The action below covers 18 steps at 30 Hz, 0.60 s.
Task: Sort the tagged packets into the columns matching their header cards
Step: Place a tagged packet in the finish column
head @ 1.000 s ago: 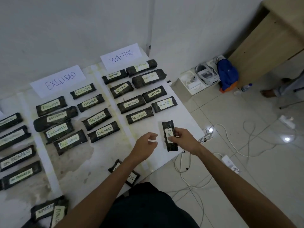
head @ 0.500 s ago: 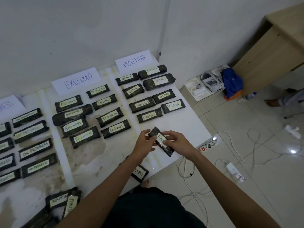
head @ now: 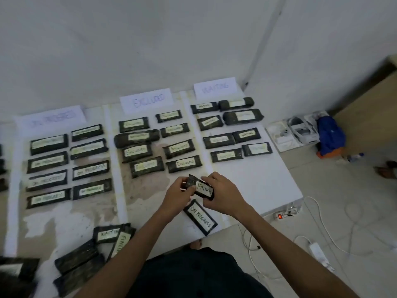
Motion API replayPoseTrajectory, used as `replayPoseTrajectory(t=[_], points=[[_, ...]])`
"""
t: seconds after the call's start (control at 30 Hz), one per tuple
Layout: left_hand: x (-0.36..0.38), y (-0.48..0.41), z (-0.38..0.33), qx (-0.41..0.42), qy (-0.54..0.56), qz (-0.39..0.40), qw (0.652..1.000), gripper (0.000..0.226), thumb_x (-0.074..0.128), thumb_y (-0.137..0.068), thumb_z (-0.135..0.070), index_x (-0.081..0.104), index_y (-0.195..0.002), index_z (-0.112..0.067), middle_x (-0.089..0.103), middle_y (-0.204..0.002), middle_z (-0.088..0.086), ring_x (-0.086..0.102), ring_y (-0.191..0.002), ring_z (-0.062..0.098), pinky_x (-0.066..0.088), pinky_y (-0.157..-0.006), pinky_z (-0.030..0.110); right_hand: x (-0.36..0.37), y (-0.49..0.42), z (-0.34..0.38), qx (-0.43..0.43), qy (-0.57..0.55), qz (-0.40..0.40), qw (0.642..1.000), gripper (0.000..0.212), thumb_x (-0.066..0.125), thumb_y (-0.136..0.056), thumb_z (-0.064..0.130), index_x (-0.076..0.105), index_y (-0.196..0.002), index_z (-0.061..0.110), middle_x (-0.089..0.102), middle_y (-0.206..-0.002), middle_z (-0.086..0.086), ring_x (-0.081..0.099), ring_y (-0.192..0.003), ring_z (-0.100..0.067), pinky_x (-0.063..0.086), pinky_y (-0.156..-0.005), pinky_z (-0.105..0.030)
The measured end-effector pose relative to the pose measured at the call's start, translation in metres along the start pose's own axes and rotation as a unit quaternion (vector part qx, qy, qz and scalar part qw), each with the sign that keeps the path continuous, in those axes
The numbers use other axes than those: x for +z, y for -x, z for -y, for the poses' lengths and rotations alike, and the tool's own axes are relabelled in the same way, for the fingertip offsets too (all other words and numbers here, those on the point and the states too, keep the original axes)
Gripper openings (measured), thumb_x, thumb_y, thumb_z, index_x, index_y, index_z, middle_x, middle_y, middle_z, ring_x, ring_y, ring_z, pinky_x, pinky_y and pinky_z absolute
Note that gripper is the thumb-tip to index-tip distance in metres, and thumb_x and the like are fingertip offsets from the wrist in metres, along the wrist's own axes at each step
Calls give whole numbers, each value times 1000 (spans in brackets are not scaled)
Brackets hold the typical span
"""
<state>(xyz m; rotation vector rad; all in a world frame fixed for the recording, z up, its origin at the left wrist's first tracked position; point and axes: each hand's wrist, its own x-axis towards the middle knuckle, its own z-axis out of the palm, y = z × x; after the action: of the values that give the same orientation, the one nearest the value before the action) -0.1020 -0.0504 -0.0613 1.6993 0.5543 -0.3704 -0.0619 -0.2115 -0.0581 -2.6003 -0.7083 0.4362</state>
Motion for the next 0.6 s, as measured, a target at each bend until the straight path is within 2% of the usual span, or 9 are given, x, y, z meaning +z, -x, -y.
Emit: replayPoseTrajectory(t=[0.07, 0.17, 0.27, 0.47, 0.6], points=[[-27, 5, 6, 43, -95, -22, 994, 26, 56, -91, -26, 51, -116, -21, 60, -109, 0, 57, -98, 16, 46, -79, 24, 6, -11, 19, -17, 7, 9, 1000, 67, 69, -68, 33, 51, -130, 18, 56, -108, -3, 55, -94, -22, 48, -72, -31], [-73, 12, 22, 101, -234, -66, 965, 48, 54, -90, -36, 43, -133, -18, 52, -130, 3, 46, -119, 20, 39, -98, 32, 16, -29, 51, -42, 10, 24, 999, 63, 69, -68, 31, 52, -128, 19, 55, -107, -2, 55, -93, -21, 45, -70, -29], [-119, 22, 36, 138, -337, -113, 924, 54, 51, -89, -43, 41, -136, -19, 49, -135, 4, 43, -123, 24, 36, -100, 35, 28, -47, 86, -65, 3, 37, 997, 60, 69, -67, 29, 54, -124, 19, 56, -106, -2, 55, -93, -22, 48, -70, -31], [-196, 41, 63, 110, -368, -149, 911, 58, 52, -88, -42, 38, -138, -18, 48, -137, 5, 42, -124, 25, 36, -103, 38, 53, -86, 158, -117, 10, 55, 992, 58, 70, -69, 29, 55, -124, 19, 57, -107, -3, 56, -95, -22, 48, -71, -31], [-244, 52, 81, 110, -357, -179, 910, 55, 55, -86, -37, 43, -135, -15, 52, -132, 8, 45, -121, 27, 37, -100, 37, 66, -111, 206, -139, 11, 70, 988, 56, 69, -71, 29, 54, -124, 18, 55, -109, -3, 55, -96, -22, 46, -71, -30]])
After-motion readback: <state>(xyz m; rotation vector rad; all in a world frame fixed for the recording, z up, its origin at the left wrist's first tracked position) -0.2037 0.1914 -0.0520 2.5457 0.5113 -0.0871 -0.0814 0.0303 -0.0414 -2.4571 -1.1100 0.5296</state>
